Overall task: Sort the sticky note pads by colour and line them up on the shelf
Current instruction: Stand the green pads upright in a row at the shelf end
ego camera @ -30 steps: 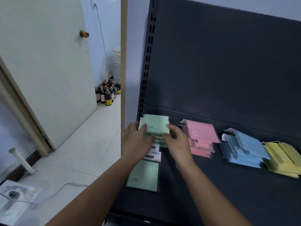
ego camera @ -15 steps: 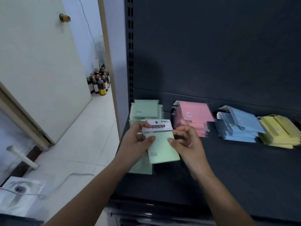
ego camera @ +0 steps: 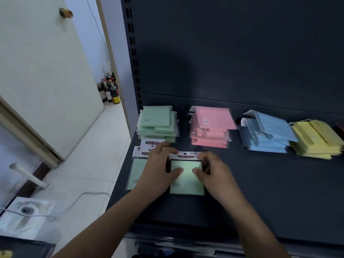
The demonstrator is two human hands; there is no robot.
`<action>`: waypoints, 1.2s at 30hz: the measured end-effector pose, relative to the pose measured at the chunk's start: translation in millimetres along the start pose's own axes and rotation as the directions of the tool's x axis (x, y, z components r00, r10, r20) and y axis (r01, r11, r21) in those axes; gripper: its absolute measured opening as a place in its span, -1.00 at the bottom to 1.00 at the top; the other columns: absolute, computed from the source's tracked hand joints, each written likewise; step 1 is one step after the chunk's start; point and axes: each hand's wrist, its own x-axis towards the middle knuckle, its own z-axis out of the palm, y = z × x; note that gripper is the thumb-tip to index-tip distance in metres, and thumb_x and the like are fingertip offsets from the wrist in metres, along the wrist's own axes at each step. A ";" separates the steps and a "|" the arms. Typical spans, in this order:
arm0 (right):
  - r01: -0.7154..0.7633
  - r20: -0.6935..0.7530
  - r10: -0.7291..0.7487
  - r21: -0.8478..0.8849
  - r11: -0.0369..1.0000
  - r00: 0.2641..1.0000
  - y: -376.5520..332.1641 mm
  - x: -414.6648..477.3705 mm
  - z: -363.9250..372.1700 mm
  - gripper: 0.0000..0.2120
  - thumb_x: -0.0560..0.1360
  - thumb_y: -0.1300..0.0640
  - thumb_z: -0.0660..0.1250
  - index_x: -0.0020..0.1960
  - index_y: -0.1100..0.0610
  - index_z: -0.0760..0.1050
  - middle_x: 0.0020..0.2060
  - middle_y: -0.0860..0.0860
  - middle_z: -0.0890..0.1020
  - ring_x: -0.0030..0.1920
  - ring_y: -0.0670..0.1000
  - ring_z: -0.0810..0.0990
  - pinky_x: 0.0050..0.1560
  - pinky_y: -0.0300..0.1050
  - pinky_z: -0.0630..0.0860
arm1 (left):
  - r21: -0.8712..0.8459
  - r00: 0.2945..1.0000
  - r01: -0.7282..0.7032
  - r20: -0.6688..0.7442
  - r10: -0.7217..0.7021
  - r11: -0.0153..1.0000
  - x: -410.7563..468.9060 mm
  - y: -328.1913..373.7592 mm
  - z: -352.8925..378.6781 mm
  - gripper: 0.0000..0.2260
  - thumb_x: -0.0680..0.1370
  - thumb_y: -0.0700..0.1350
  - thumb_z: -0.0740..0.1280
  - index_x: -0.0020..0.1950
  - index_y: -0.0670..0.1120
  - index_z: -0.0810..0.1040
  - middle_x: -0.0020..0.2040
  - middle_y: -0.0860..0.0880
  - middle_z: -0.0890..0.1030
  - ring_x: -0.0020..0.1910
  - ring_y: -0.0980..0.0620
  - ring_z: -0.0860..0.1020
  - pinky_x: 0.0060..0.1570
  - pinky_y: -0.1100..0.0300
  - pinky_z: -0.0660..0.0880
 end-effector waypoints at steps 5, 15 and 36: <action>-0.041 0.038 0.040 0.010 0.999 0.998 -0.9 7.1 -1.5 -0.75 0.44 0.22 0.39 0.09 0.07 0.48 -0.15 -0.02 0.48 -0.23 -0.09 0.42 -0.17 -0.31 0.27 | -0.126 0.999 -0.019 -0.042 0.014 0.992 2.9 0.6 -4.8 -0.77 0.38 -0.28 0.46 -0.05 -0.06 0.53 0.04 0.07 0.50 -0.04 0.11 0.45 -0.03 0.50 0.31; -0.174 0.011 0.206 0.583 0.793 0.979 -8.9 14.2 7.9 -0.74 0.42 0.44 0.34 -0.22 0.08 0.58 -0.31 0.02 0.60 -0.33 -0.12 0.53 -0.31 -0.40 0.48 | -0.052 0.997 0.036 -0.071 -0.039 0.998 2.2 -17.0 -12.0 -0.86 0.47 -0.22 0.38 0.00 -0.08 0.55 -0.07 0.11 0.51 0.03 0.11 0.43 -0.03 0.59 0.25; 0.000 0.003 -0.001 0.299 0.954 1.000 -48.4 20.1 65.7 -0.77 0.40 0.28 0.44 -0.17 -0.04 0.52 -0.28 -0.08 0.51 -0.34 -0.24 0.46 -0.25 -0.47 0.41 | -0.305 0.900 0.314 -0.204 -0.384 0.899 -18.0 -40.2 -58.7 -0.86 0.48 -0.26 0.35 -0.05 -0.03 0.52 -0.19 0.00 0.54 -0.36 0.15 0.42 -0.36 0.48 0.35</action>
